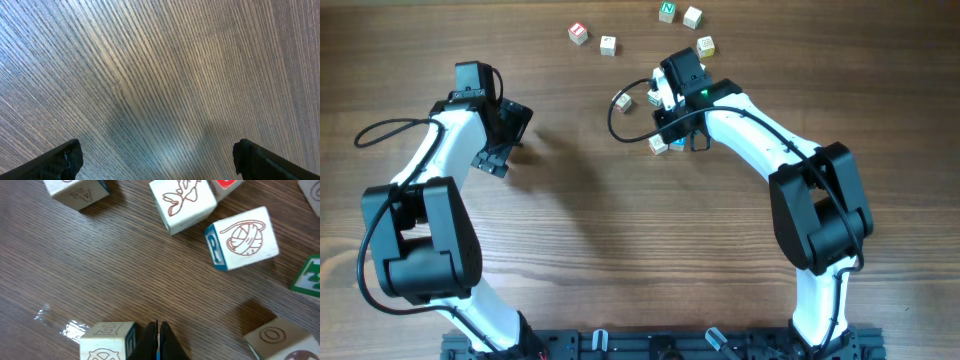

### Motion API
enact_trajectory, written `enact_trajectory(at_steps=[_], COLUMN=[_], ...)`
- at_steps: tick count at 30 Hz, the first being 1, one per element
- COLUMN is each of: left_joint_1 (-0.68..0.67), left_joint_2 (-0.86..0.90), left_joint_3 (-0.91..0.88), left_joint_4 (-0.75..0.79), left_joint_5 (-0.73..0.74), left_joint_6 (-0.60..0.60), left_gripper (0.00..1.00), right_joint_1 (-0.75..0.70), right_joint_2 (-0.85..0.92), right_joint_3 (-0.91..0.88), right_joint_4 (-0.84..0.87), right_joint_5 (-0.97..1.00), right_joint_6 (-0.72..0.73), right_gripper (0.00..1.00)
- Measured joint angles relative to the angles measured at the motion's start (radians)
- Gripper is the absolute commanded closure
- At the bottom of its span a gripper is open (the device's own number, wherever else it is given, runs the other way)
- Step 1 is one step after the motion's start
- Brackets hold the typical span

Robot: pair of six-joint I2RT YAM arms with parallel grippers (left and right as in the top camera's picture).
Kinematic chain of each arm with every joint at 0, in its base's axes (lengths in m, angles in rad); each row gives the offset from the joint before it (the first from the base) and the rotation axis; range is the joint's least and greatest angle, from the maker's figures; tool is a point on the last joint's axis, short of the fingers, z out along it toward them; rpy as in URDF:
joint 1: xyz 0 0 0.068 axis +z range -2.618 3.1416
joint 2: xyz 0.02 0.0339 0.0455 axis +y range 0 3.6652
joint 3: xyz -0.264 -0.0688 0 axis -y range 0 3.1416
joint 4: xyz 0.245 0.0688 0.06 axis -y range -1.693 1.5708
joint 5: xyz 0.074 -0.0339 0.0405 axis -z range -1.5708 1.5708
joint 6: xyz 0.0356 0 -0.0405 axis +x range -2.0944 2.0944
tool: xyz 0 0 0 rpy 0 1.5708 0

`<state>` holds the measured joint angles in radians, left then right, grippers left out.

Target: Form a circle

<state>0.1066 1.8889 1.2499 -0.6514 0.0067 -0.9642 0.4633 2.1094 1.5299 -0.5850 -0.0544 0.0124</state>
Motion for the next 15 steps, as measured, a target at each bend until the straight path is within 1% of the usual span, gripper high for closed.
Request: enact_trajectory(at_steps=[7,15], left_joint_1=[0.0,0.0], left_joint_2=[0.0,0.0], left_joint_3=[0.0,0.0], left_joint_4=[0.0,0.0], left_joint_5=[0.0,0.0], left_joint_6=[0.0,0.0], left_gripper=[0.0,0.0], right_joint_1=[0.0,0.0], right_joint_2=[0.0,0.0], right_joint_3=[0.0,0.0], right_joint_4=[-0.006,-0.012], right_joint_5=[0.06,0.123], right_joint_6=[0.01,0.095], right_gripper=[0.96,0.96])
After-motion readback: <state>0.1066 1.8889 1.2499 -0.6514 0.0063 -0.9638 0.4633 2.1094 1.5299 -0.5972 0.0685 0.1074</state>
